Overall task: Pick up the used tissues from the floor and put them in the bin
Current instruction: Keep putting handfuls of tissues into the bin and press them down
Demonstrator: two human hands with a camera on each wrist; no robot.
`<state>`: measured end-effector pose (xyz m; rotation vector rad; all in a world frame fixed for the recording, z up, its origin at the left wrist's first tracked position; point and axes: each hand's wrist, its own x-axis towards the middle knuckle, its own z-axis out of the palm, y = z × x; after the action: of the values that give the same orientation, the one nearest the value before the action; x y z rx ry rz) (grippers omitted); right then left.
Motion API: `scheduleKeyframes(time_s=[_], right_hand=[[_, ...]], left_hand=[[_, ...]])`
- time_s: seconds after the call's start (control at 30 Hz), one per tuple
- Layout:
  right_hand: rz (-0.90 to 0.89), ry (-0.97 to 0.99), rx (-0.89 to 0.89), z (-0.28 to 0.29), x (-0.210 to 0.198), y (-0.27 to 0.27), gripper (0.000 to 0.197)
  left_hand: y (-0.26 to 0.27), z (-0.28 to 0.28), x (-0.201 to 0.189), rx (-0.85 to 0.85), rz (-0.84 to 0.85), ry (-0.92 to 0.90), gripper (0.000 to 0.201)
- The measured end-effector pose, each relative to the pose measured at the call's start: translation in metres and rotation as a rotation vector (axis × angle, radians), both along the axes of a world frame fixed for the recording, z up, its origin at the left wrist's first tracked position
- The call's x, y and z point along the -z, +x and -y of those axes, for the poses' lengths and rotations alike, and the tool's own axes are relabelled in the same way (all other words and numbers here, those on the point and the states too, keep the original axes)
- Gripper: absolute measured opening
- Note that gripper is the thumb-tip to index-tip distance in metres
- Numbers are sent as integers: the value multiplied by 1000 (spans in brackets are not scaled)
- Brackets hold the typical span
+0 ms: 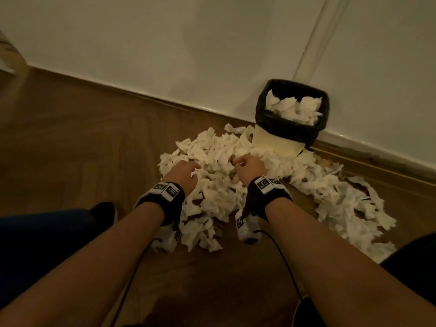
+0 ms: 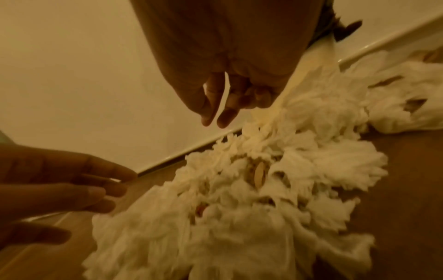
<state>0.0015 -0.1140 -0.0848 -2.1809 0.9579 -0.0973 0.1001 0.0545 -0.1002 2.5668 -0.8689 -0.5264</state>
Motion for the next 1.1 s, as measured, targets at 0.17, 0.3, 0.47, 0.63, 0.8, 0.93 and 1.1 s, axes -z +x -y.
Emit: scheduleKeyframes(time_s=[0.17, 0.3, 0.47, 0.63, 0.8, 0.93, 1.1], right_hand=[[-163, 117, -156, -26, 38, 12, 29], [-387, -55, -346, -43, 54, 21, 52], [-488, -144, -385, -52, 72, 22, 66], [-488, -145, -363, -52, 81, 18, 34], [-506, 21, -362, -41, 65, 32, 37], [-479, -40, -335, -38, 51, 39, 32], [-439, -63, -351, -40, 55, 38, 34]], left_hand=[[-3, -20, 26, -40, 15, 91, 25], [-7, -25, 37, -73, 93, 106, 14], [-10, -22, 44, -37, 45, 196, 22], [-10, -26, 53, -12, 30, 227, 26], [4, -31, 54, 66, -44, 273, 43], [12, -34, 48, 42, -30, 305, 31], [8, -37, 51, 22, 49, 324, 42]])
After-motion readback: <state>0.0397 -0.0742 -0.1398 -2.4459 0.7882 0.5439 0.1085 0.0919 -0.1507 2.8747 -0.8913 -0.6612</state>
